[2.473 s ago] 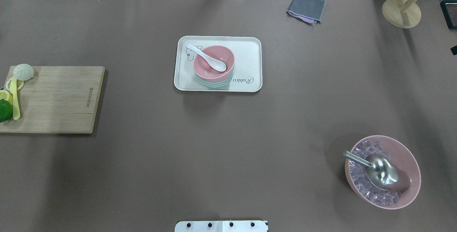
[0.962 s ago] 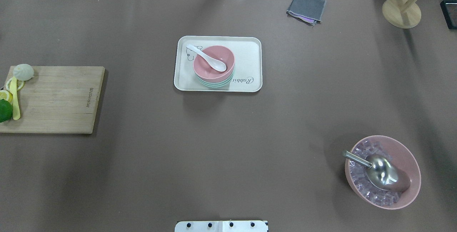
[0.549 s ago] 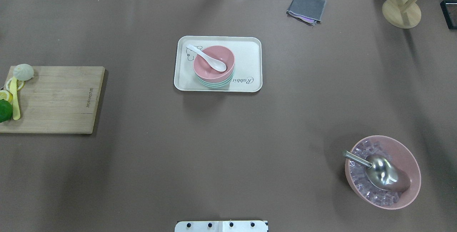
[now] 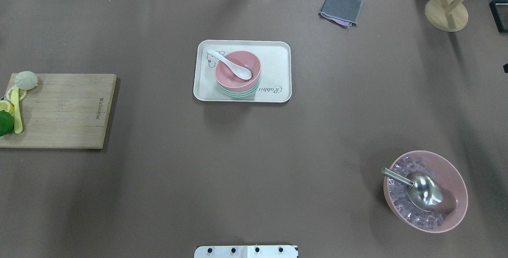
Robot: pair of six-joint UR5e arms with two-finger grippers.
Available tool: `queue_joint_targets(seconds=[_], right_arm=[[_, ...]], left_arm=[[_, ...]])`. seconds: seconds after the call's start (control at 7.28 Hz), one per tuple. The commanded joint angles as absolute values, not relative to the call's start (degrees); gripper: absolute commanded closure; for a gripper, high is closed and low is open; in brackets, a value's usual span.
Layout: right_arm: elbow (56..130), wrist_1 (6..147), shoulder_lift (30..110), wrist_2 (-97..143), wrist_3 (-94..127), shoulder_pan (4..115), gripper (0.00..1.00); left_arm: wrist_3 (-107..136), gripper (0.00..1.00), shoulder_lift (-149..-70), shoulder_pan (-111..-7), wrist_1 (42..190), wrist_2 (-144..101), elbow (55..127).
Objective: Stack pink bowl on green and place spoon
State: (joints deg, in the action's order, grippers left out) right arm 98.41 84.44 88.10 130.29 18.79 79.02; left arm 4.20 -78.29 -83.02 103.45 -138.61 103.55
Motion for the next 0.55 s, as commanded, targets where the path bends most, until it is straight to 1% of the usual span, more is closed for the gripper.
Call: queue_joint_targets(seconds=[0.0, 0.41], right_arm=[[99.0, 83.9, 88.2, 131.4, 18.7, 79.0, 0.00], [100.0, 83.8, 88.3, 132.4, 18.7, 78.7, 0.00]], left_arm=[[4.2, 0.02, -77.6, -83.1, 104.4, -139.0, 103.7], [7.0, 0.02, -77.7, -82.8, 104.9, -139.0, 103.8]])
